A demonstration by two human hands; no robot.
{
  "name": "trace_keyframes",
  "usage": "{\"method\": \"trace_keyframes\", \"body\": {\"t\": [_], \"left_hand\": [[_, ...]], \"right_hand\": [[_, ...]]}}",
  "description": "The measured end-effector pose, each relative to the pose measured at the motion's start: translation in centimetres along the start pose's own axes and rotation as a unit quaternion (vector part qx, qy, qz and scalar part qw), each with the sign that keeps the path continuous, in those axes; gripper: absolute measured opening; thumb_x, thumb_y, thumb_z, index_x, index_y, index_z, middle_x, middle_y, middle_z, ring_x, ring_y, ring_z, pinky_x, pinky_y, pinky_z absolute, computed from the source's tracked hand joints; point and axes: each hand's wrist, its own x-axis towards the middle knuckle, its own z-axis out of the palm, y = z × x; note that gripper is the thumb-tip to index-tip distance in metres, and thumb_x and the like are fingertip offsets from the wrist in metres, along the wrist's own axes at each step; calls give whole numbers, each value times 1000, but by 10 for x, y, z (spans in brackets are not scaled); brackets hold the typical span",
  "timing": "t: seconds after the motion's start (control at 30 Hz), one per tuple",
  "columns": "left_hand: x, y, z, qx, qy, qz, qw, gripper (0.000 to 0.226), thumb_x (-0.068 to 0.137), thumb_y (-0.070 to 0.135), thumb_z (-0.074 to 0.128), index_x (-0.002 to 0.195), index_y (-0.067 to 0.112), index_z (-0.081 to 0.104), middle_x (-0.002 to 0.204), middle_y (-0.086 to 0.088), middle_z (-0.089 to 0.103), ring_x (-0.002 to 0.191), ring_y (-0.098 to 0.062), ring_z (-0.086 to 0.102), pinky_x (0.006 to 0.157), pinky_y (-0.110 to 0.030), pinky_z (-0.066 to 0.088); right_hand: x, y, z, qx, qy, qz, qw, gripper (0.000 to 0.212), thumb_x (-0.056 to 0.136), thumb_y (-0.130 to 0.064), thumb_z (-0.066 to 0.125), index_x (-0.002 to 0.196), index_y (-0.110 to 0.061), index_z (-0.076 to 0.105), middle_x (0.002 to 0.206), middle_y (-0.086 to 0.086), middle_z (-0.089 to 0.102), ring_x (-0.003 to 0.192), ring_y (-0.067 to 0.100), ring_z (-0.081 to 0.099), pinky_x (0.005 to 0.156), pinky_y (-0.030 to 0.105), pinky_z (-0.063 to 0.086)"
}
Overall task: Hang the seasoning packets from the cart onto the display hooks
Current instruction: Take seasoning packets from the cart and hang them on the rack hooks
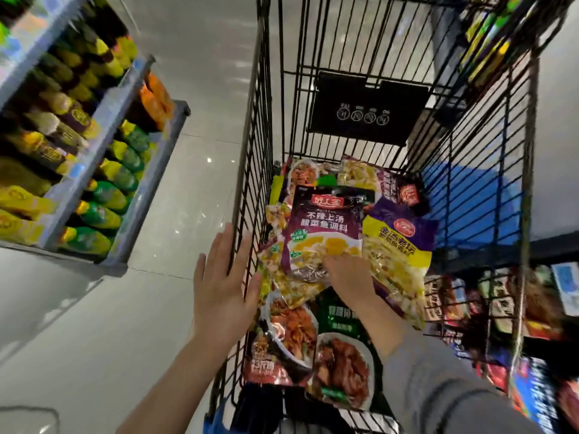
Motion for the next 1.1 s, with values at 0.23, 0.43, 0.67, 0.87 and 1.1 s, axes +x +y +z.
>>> {"method": "trace_keyframes", "body": {"t": [0.23, 0.43, 0.67, 0.87, 1.1], "left_hand": [[1, -1, -1, 32, -14, 31, 999, 59, 93, 42, 35, 149, 26, 26, 158, -8, 17, 144, -28, 17, 111, -56, 24], [-2, -3, 1, 38, -21, 86, 995, 54, 96, 44, 33, 148, 28, 32, 158, -6, 21, 145, -27, 15, 114, -49, 14], [-1, -2, 1, 17, -18, 82, 996, 54, 95, 44, 36, 145, 25, 38, 156, -6, 27, 146, -26, 14, 115, -52, 16], [-2, -5, 4, 35, 11, 126, 991, 51, 96, 41, 41, 143, 22, 41, 153, -9, 32, 145, -31, 17, 112, -58, 22], [-2, -3, 0, 40, 4, 116, 992, 51, 95, 43, 39, 141, 24, 43, 152, -6, 34, 145, -31, 18, 111, -60, 22]], "right_hand": [[-102, -25, -11, 63, 17, -39, 997, 18, 61, -12, 72, 57, -25, 61, 47, -7, 50, 45, 15, 52, 44, 22, 36], [-151, -67, -18, 191, -300, 3, 935, 26, 96, -33, 39, 95, -17, 60, 94, 5, 63, 88, 25, 58, 72, 39, 47], [-137, -62, -38, 272, -259, 94, 922, 37, 97, -40, 40, 120, -17, 58, 123, 2, 59, 113, 23, 53, 95, 41, 44], [-91, 27, -13, 287, -99, 248, 920, 45, 95, -29, 53, 137, -17, 43, 139, 5, 46, 127, 24, 41, 102, 36, 37], [-54, 87, 23, 138, -248, 185, 941, 74, 85, -24, 66, 146, -19, 25, 154, 10, 22, 133, 32, 34, 102, 37, 36]]}}
